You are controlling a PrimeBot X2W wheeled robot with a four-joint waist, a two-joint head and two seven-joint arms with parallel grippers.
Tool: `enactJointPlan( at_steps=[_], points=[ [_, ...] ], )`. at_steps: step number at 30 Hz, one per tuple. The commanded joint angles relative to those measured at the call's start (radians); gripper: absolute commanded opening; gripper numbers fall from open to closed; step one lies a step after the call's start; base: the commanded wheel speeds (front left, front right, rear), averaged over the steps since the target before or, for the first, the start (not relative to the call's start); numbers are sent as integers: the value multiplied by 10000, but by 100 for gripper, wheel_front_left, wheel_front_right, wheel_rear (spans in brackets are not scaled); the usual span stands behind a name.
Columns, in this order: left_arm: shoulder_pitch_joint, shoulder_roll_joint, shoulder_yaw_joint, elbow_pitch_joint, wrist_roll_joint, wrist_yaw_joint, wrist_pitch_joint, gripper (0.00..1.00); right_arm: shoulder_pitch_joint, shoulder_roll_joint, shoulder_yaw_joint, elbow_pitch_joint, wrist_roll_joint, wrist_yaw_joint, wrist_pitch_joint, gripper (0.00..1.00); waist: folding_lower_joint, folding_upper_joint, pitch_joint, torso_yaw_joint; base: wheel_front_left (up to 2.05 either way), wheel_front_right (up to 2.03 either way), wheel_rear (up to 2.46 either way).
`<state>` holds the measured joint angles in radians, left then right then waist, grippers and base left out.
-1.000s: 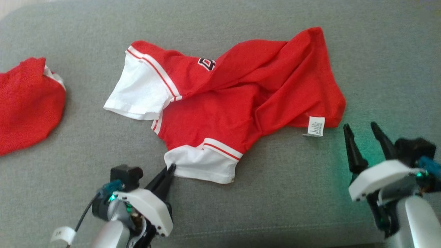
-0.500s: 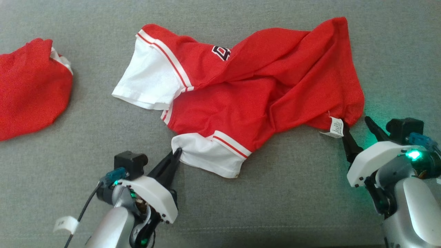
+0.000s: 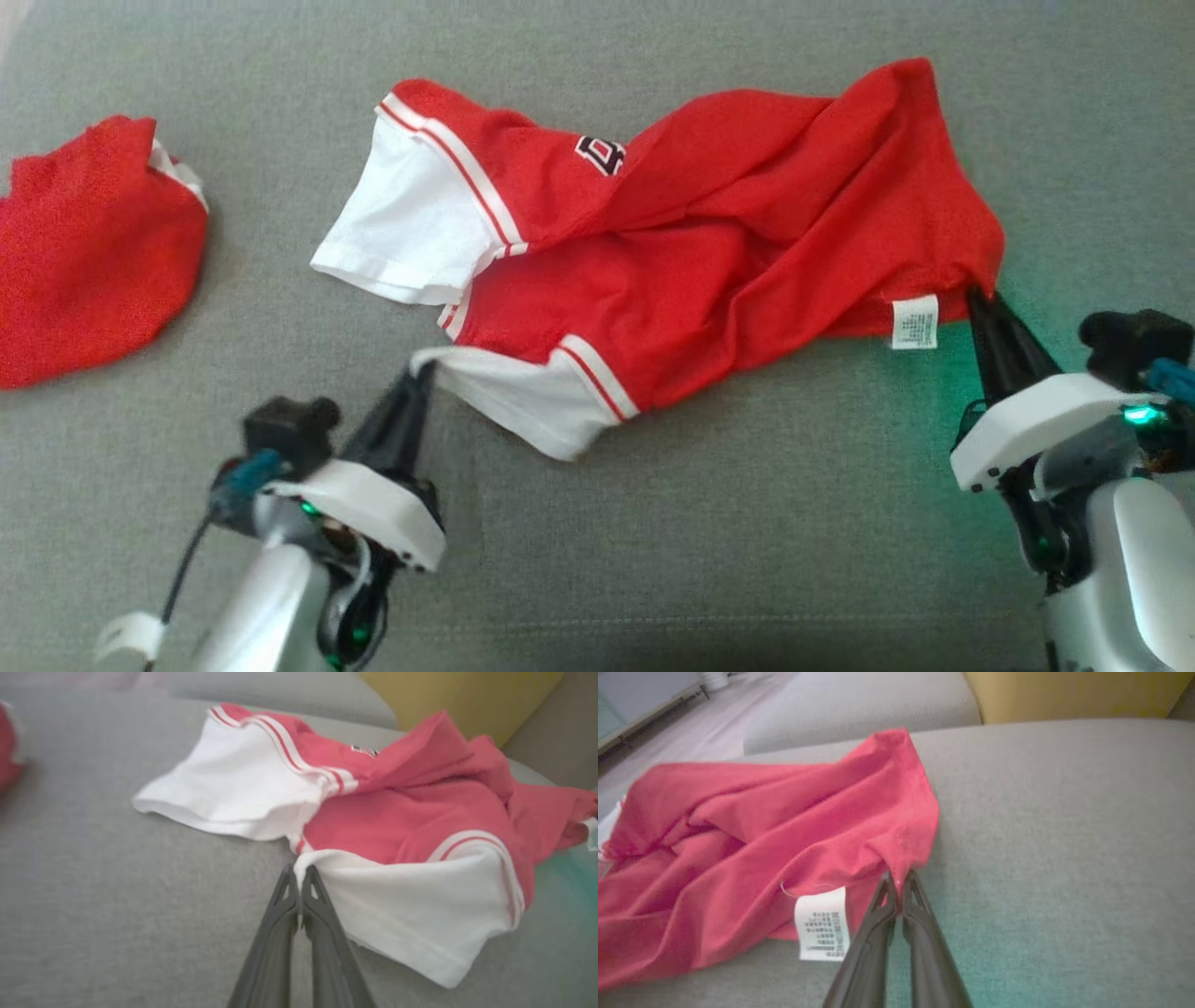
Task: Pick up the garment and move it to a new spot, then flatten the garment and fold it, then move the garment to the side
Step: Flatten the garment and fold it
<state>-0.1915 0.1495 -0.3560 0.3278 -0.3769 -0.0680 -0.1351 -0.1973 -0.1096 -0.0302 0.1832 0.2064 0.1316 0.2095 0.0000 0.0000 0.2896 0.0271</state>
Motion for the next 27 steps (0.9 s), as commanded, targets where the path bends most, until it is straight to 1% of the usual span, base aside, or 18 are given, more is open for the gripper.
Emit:
enactJointPlan(
  at_steps=[1,7,11,14,17,21,27],
  points=[
    [-211,237,464,-469,46,110,-187,0,9,-95,206,-505,83,-9,-162,0,0,0,-131,-56,0,0,0],
    [-116,683,1109,-2100,141,663,-574,0,-31,-332,154,-1751,180,-9,-350,0,0,0,-592,-136,0,0,0],
    [-249,923,1620,-3445,179,1077,-637,0,-283,-531,-14,-2674,250,-9,-303,0,0,0,-912,-166,0,0,0],
    [-584,1044,1957,-4358,132,1266,-606,0,-533,-685,-97,-3324,343,-9,-167,0,0,0,-1158,-165,0,0,0],
    [-1116,1205,2193,-5051,139,1374,-436,0,-843,-840,-172,-3910,422,-9,-42,0,0,0,-1460,-189,0,0,0],
    [-2123,1468,2351,-5787,201,1371,-76,0,-1366,-1017,-334,-4670,527,-9,166,0,0,0,-1805,-237,0,0,0],
    [-3714,1762,2358,-6241,394,1394,656,0,-2169,-1170,-463,-5415,614,-9,583,0,0,0,-2184,-362,0,0,0]
  ],
)
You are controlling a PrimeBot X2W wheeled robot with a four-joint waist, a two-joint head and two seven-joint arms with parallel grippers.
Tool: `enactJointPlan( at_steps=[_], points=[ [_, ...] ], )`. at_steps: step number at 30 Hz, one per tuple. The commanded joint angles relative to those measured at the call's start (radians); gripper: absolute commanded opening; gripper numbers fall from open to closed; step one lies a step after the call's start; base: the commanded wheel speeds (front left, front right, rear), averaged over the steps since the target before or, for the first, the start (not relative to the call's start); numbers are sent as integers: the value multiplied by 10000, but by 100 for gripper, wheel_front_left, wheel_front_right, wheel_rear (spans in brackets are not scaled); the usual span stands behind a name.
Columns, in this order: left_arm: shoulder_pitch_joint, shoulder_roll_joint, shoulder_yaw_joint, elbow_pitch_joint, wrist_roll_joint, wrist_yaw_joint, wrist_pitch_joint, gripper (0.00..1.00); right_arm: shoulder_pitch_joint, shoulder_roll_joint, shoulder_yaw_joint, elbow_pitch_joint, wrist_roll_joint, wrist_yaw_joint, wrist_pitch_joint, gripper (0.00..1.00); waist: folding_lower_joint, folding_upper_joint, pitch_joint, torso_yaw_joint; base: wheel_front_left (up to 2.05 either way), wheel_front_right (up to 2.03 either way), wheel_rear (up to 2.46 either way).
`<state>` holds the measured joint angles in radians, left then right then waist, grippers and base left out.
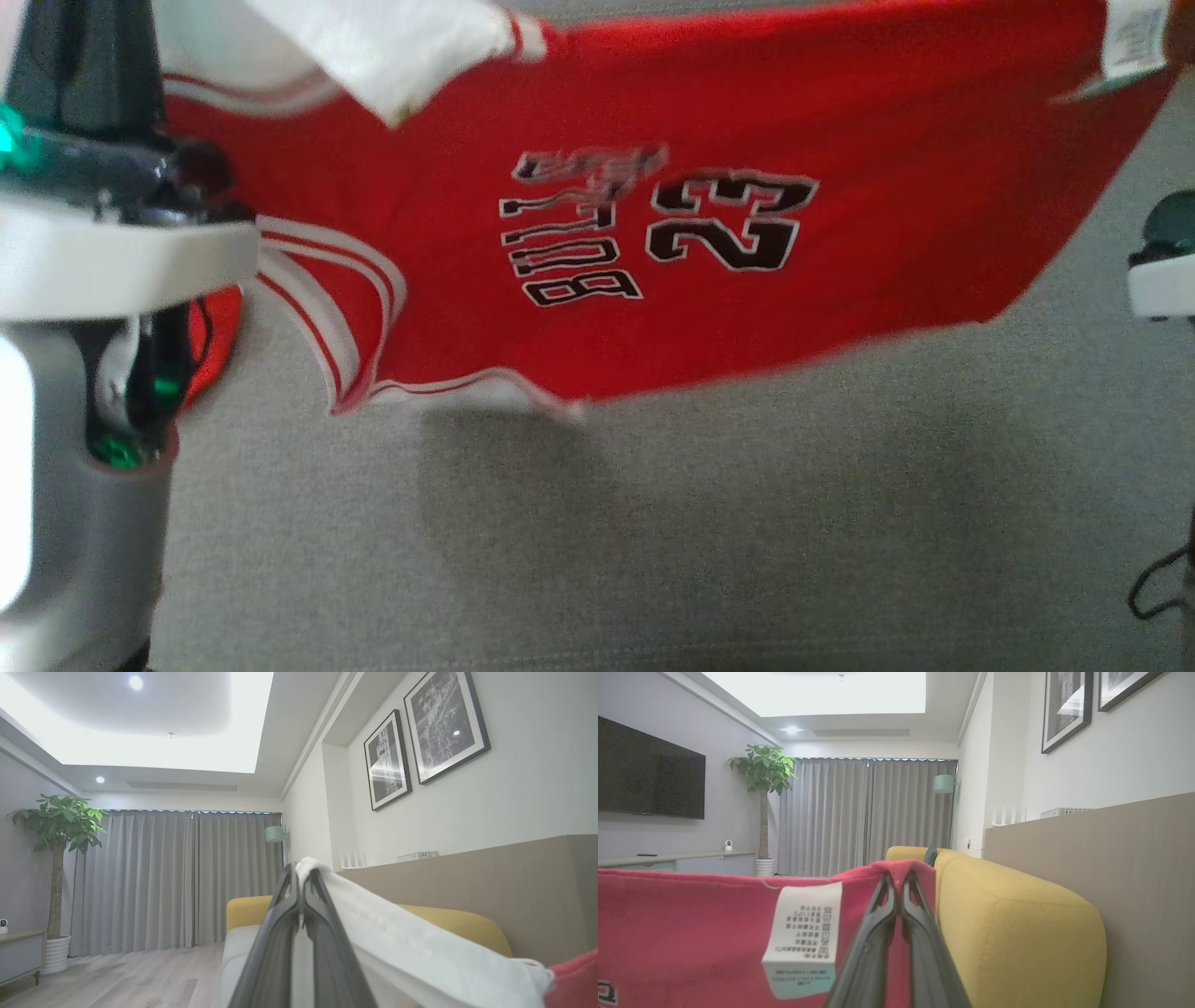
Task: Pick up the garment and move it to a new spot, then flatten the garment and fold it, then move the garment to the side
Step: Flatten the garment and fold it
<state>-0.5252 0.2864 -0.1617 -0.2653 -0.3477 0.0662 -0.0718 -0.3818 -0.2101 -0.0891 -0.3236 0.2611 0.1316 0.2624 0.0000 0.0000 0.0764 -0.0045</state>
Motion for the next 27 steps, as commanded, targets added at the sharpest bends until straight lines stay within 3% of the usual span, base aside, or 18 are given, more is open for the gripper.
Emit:
enactJointPlan(
  at_steps=[1,8,14,19,27],
  points=[
    [-565,415,392,-323,126,55,128,0,-407,-182,121,-368,93,-9,132,0,0,0,-88,-70,0,0,0],
    [-1447,323,162,344,-90,-114,470,0,-843,-234,138,-102,387,-9,324,0,0,0,-32,-129,0,0,0],
    [-2578,124,1,1936,-373,-483,238,0,-1733,-261,342,820,757,-9,158,0,0,0,508,-117,0,0,0],
    [-4357,-77,-166,3997,-337,-884,-362,0,-3488,-307,763,2425,1040,-9,-510,0,0,0,1111,-169,0,0,0],
    [-7239,-241,-59,7470,-114,-1225,-1663,0,-6423,-104,2015,5888,1357,-9,-2756,0,0,0,1497,-409,0,0,0]
  ],
)
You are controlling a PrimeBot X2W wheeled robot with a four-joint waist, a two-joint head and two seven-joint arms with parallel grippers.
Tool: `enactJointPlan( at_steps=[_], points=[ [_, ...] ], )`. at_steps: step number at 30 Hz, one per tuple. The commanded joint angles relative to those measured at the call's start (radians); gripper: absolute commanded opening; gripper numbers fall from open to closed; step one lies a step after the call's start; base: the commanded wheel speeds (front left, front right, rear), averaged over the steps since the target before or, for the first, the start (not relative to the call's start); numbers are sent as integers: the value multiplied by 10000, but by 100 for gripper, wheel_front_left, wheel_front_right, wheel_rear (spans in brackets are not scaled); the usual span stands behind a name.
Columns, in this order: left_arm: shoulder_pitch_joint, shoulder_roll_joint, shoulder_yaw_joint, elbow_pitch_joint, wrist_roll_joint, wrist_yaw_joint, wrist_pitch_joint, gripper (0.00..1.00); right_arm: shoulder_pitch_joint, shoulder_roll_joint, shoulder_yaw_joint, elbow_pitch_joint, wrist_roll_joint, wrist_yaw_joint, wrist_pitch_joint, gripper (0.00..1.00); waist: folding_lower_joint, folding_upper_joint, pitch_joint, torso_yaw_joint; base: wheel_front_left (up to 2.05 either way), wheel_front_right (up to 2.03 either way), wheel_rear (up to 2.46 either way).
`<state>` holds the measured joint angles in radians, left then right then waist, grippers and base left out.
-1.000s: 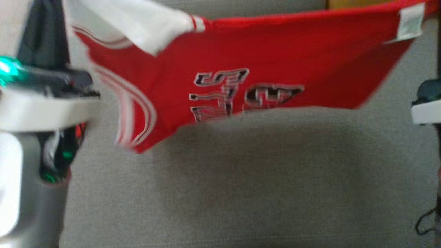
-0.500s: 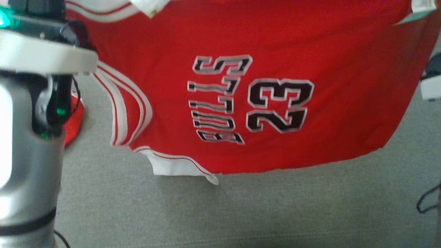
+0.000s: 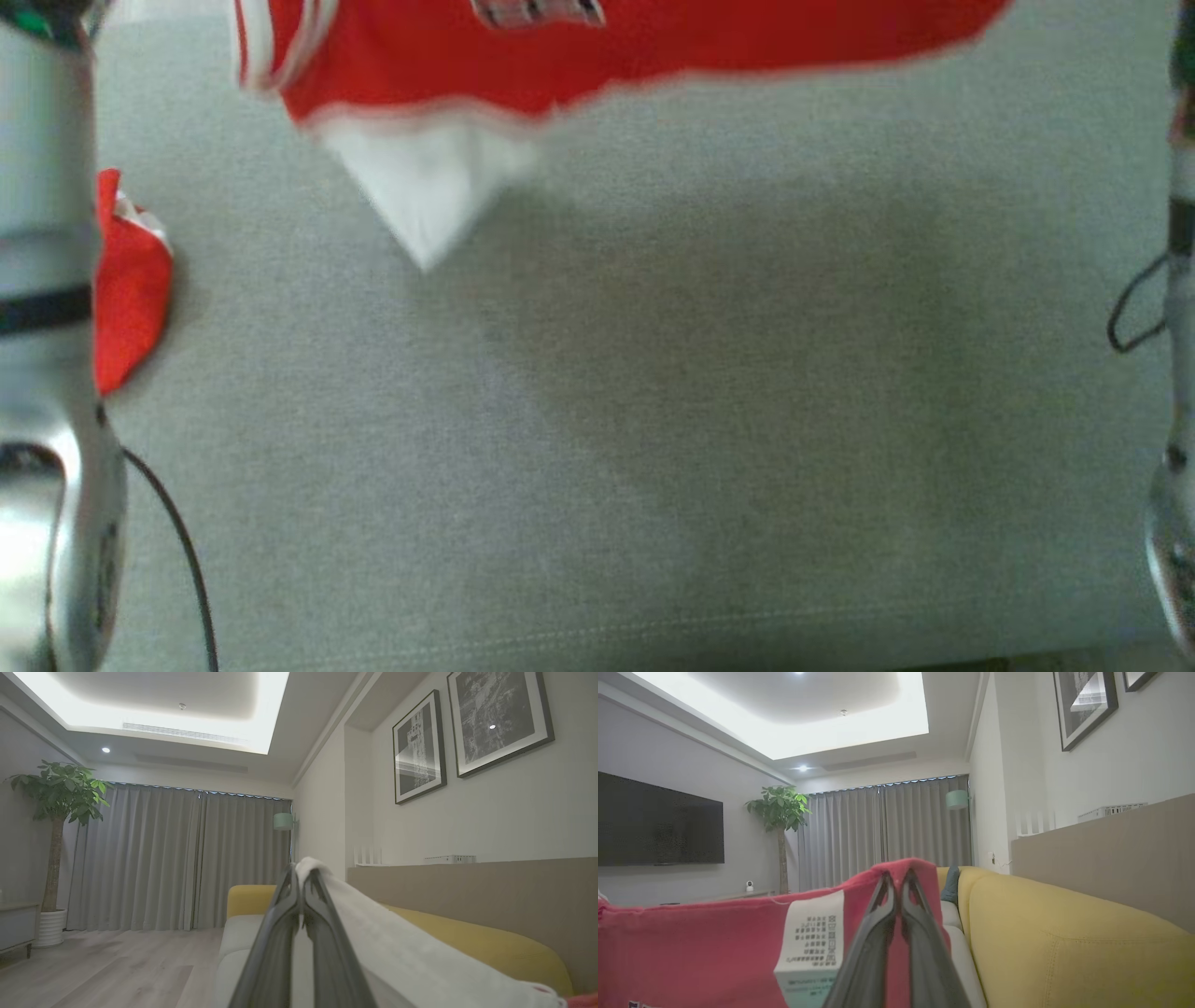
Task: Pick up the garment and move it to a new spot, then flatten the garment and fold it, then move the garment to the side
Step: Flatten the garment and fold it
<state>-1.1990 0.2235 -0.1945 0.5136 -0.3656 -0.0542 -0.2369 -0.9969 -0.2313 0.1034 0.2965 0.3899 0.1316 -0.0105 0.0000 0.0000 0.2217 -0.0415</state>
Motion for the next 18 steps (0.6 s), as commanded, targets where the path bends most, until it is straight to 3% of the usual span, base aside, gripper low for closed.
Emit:
enactJointPlan(
  at_steps=[1,7,12,18],
  points=[
    [-799,367,278,25,100,-56,-82,0,-592,137,220,179,110,-9,-294,0,0,0,109,-60,0,0,0],
    [-1640,29,439,1593,182,-215,-240,0,-2014,321,1151,3035,476,-9,-1478,0,0,0,797,-20,0,0,0],
    [-972,-447,556,2920,37,-405,-245,0,-2366,498,2031,5072,834,-9,-1687,0,0,0,1655,190,0,0,0],
    [-104,-744,595,4062,-18,-606,-247,0,-2224,612,2650,6486,1468,-9,-2039,0,0,0,2630,367,0,0,0]
  ],
)
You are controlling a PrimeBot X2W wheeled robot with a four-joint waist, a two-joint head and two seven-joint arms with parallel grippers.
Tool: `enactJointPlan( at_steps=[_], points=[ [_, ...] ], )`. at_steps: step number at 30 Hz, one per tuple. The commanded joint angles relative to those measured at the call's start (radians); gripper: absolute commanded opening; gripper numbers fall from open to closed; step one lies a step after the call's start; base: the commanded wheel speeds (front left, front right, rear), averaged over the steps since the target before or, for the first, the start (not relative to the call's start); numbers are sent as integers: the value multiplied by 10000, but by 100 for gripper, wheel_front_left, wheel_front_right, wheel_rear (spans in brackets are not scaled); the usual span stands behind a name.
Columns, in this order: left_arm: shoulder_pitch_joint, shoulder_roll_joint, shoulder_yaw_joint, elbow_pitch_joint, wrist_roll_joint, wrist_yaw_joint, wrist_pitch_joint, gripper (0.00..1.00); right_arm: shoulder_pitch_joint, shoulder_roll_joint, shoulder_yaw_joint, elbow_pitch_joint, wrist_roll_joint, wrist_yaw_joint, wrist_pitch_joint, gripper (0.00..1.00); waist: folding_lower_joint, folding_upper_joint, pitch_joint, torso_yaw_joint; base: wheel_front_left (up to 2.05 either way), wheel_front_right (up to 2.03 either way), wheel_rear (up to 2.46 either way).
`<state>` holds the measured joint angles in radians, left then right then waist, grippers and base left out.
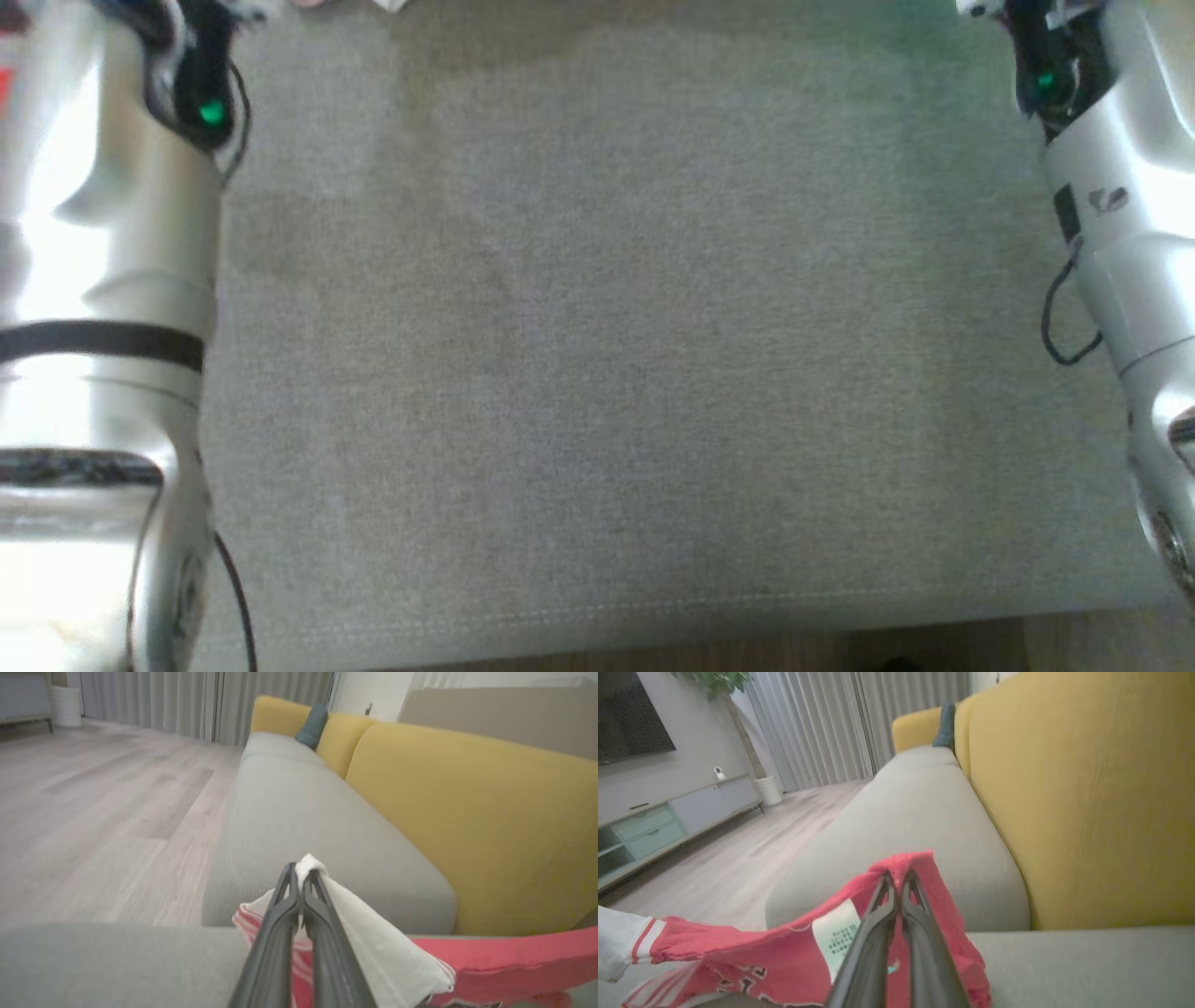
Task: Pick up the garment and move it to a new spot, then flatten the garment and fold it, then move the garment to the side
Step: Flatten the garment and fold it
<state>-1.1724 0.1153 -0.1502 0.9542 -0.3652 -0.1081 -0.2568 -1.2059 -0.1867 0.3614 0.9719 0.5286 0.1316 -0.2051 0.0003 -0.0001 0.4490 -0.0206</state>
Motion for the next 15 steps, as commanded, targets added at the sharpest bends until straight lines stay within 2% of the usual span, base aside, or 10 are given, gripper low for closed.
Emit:
enactJointPlan(
  at_steps=[1,7,15],
  points=[
    [-212,286,170,-239,-37,-91,-47,0,-25,135,193,-116,175,-9,-146,0,-3,1,437,193,0,0,0],
    [983,97,554,-97,-216,-169,-48,0,1050,-60,486,175,980,-9,-472,0,-3,1,415,341,0,0,0],
    [3044,18,1242,-685,-409,-208,-48,0,3086,-290,451,-453,1515,-9,-561,0,-3,1,-351,331,0,0,0]
  ],
)
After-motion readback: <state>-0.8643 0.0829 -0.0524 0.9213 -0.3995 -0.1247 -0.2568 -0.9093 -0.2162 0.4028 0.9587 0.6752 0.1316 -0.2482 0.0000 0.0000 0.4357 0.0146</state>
